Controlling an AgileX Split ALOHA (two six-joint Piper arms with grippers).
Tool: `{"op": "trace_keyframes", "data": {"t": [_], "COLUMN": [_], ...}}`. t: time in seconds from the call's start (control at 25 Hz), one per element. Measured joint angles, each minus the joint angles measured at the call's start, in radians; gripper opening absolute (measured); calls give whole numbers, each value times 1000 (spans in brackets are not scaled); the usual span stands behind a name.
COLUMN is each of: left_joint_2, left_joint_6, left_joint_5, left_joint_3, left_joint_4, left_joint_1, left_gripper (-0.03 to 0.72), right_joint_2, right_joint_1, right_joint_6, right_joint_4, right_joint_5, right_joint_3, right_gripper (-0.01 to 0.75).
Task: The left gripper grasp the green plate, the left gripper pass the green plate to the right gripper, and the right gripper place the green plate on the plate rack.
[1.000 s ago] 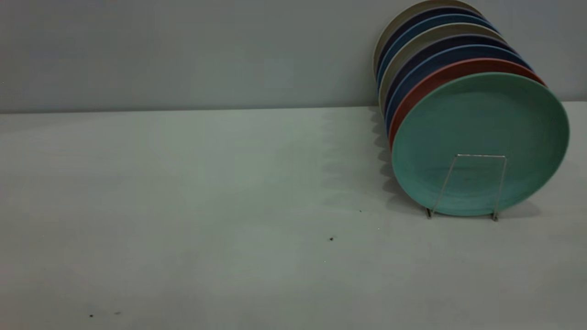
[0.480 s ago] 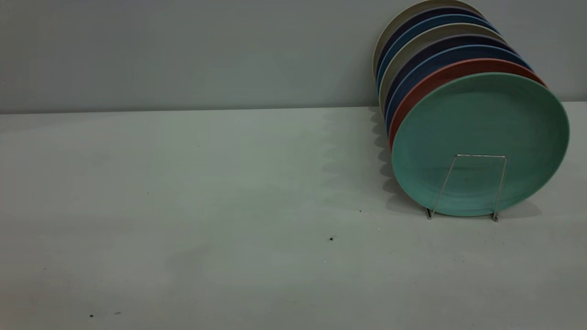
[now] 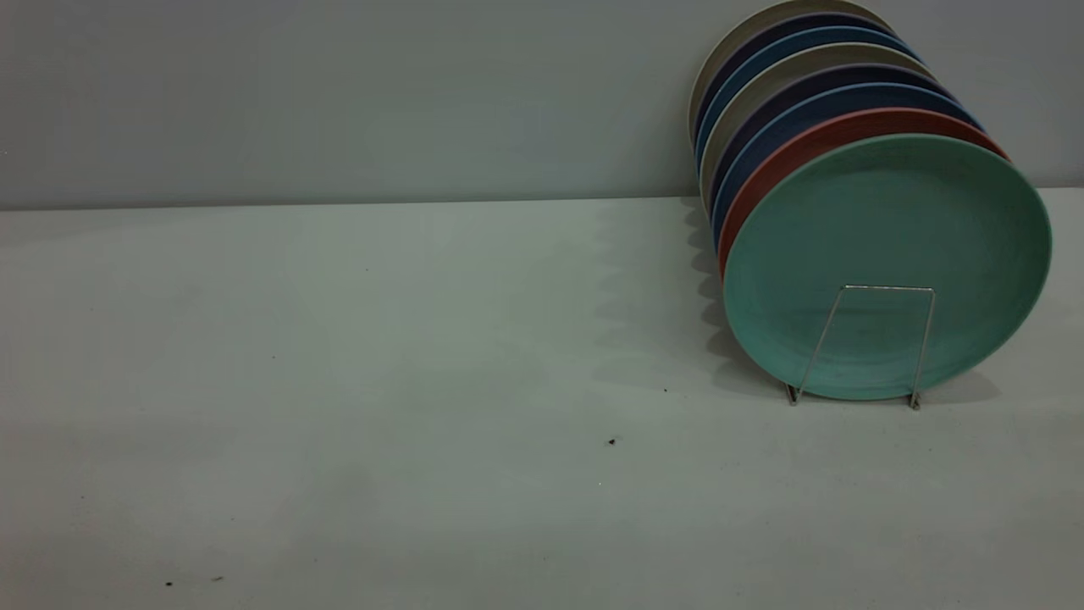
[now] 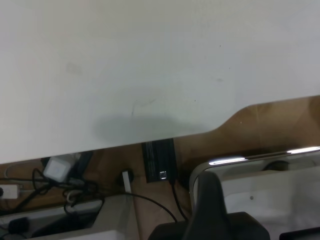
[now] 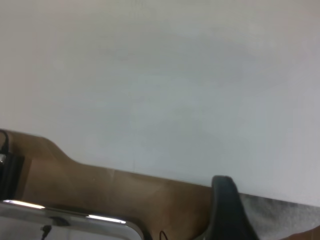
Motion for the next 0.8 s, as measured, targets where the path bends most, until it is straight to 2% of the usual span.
{"op": "trace_keyframes", "data": {"t": [0.2,0.44,0.56,0.8], "left_joint_2": [0,-4,-37,-225], "left_joint_6": [0,0,0,-1], "left_joint_5": [-2,-3,-4,-3], "left_joint_3": [0,0,0,0], "left_joint_4": [1,1,1,1], "left_joint_1": [0,0,0,0], "left_gripper": [590,590,590,590], "right_joint_2": [-46,-278,-372,-380], "right_joint_1": [-9,-96,-99,-99], "right_joint_6": [0,0,0,0], "right_joint_4": [0,1,1,1], "right_joint_5": [0,7,16,19], "right_joint_3": [0,0,0,0], "right_gripper": [455,455,455,455]}}
